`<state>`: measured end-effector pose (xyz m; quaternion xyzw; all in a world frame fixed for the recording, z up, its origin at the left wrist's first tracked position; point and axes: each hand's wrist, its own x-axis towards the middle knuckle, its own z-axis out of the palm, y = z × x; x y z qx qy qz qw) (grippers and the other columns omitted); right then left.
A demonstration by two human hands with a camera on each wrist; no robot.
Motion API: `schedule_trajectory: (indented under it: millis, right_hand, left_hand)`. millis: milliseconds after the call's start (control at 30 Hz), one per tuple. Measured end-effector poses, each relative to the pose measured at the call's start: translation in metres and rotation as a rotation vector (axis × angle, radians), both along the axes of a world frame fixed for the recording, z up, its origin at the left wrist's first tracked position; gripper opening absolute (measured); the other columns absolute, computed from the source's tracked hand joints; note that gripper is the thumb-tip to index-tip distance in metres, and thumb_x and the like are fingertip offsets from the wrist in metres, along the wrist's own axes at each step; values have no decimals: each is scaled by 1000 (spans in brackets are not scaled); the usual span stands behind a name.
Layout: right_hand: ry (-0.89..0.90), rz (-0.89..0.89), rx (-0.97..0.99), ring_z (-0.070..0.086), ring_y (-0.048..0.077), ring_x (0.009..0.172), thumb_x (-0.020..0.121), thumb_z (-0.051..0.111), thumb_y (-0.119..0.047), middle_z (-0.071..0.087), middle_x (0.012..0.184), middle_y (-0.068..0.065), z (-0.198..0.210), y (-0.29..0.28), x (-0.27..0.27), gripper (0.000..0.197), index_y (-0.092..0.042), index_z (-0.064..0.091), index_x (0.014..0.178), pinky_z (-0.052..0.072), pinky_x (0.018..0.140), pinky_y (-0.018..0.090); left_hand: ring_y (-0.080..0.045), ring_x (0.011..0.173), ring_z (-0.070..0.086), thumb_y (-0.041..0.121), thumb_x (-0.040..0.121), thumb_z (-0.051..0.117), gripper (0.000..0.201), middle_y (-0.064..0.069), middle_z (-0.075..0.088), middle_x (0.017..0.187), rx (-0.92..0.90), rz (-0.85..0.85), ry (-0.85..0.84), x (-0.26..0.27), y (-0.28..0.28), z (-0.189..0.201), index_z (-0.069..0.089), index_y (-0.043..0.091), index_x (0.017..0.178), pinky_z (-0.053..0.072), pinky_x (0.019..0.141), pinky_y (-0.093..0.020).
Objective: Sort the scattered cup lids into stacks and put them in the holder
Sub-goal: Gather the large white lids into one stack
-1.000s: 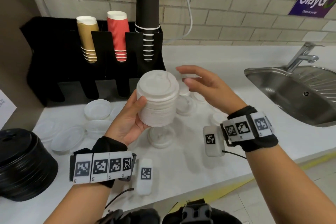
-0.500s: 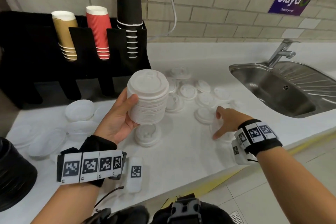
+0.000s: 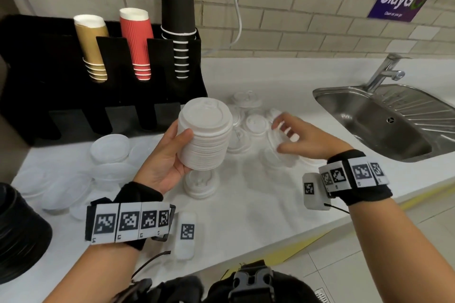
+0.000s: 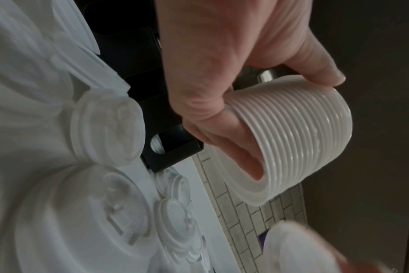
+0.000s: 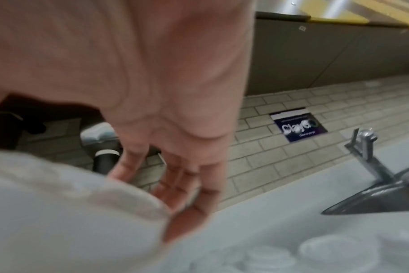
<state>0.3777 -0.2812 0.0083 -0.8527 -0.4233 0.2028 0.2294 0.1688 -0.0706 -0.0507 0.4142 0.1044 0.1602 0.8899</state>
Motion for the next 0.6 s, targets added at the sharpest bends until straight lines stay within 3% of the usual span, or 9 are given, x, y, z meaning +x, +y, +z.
schedule_trajectory:
  millis: [100, 200, 267, 400, 467, 533, 600]
  right_hand:
    - [151, 41, 414, 54, 12, 100, 75, 68, -24, 52, 108, -6, 12, 18, -27, 40, -31, 48, 109, 47, 81, 22]
    - [246, 100, 586, 56, 11, 100, 71, 68, -31, 55, 108, -4, 18, 40, -51, 45, -29, 50, 112, 49, 84, 23]
    - [247, 111, 627, 57, 16, 103, 72, 71, -30, 58, 111, 2, 18, 53, -62, 45, -26, 53, 112, 50, 87, 28]
    - [95, 145, 646, 60, 12, 104, 73, 77, -29, 62, 113, -5, 16, 68, -76, 46, -19, 58, 114, 51, 88, 29]
    - [20, 186, 626, 60, 11, 105, 74, 81, -28, 63, 115, -7, 16, 71, -78, 47, -19, 60, 115, 52, 88, 30]
    - [-34, 204, 591, 58, 9, 106, 74, 81, -28, 63, 115, -9, 18, 74, -80, 45, -24, 62, 114, 52, 87, 30]
    - [-55, 195, 557, 56, 8, 107, 74, 81, -29, 62, 114, -9, 20, 77, -81, 42, -28, 63, 112, 52, 87, 33]
  left_hand:
    - [-22, 118, 63, 46, 35, 99, 112, -1, 64, 131, 27, 11, 24, 1, -3, 0, 52, 28, 135, 60, 77, -38]
    - [-22, 117, 63, 47, 33, 99, 115, -1, 64, 131, 58, 22, 48, 1, -6, 0, 51, 28, 136, 60, 74, -37]
    - [-23, 119, 62, 48, 33, 98, 113, -2, 63, 132, 83, 23, 55, 0, -6, 1, 52, 29, 135, 60, 74, -37]
    - [-22, 112, 66, 48, 34, 98, 107, 0, 68, 124, 118, 46, 64, -6, -5, 3, 54, 32, 131, 60, 72, -37]
    - [-22, 109, 67, 39, 50, 94, 89, 3, 71, 117, 142, 59, 84, -8, -4, 2, 55, 32, 129, 59, 69, -35]
    - [-24, 111, 66, 28, 68, 78, 65, 2, 69, 118, 151, 68, 90, -9, -4, 2, 55, 32, 129, 59, 70, -35]
    - [-25, 114, 64, 24, 72, 71, 60, -2, 65, 125, 158, 64, 93, -10, -4, 1, 55, 33, 129, 59, 73, -36]
